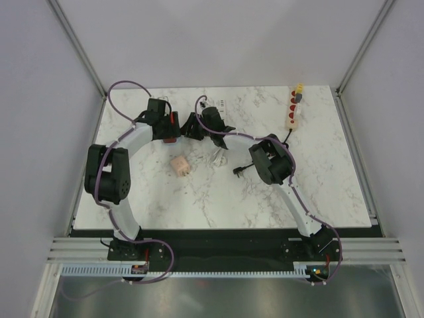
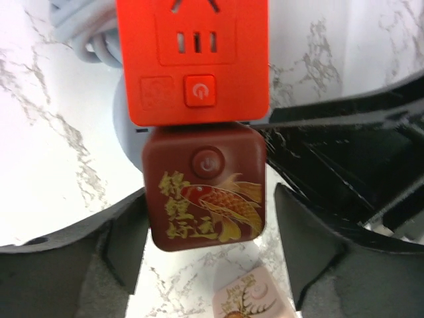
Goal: Pull the plug off the socket
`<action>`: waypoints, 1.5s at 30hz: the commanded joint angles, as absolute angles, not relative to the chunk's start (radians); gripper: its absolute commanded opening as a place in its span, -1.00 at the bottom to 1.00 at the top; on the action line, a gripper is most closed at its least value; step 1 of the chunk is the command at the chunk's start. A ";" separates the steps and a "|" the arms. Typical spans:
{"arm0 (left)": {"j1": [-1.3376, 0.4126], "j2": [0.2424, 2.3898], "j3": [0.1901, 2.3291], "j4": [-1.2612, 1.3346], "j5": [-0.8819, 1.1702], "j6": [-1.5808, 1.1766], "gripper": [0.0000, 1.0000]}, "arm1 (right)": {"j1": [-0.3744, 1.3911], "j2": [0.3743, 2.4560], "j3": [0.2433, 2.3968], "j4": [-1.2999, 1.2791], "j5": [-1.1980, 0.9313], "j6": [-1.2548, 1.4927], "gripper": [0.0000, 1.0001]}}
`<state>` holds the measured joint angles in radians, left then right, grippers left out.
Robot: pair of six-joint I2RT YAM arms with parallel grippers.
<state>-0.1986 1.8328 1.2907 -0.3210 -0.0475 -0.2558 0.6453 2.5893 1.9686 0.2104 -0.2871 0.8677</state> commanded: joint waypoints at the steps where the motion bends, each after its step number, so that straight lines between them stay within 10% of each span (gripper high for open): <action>1: -0.206 1.868 1.364 -0.317 -0.083 -0.233 0.56 | 0.650 2.632 1.983 0.133 -0.262 0.845 0.11; 6: -0.206 1.914 1.408 -0.350 -0.094 -0.224 0.01 | 0.652 2.628 1.983 0.141 -0.282 0.845 0.18; 10: -0.204 1.916 1.433 -0.383 -0.098 -0.218 -0.96 | 0.649 2.620 1.974 0.155 -0.308 0.856 0.35; 39: -0.176 1.761 1.368 -0.324 0.184 -0.331 -0.95 | 0.623 2.649 1.839 0.574 -0.428 1.195 0.12; 45: -0.176 1.770 1.364 -0.314 0.189 -0.341 -0.96 | 0.623 2.642 1.829 0.554 -0.413 1.172 -0.77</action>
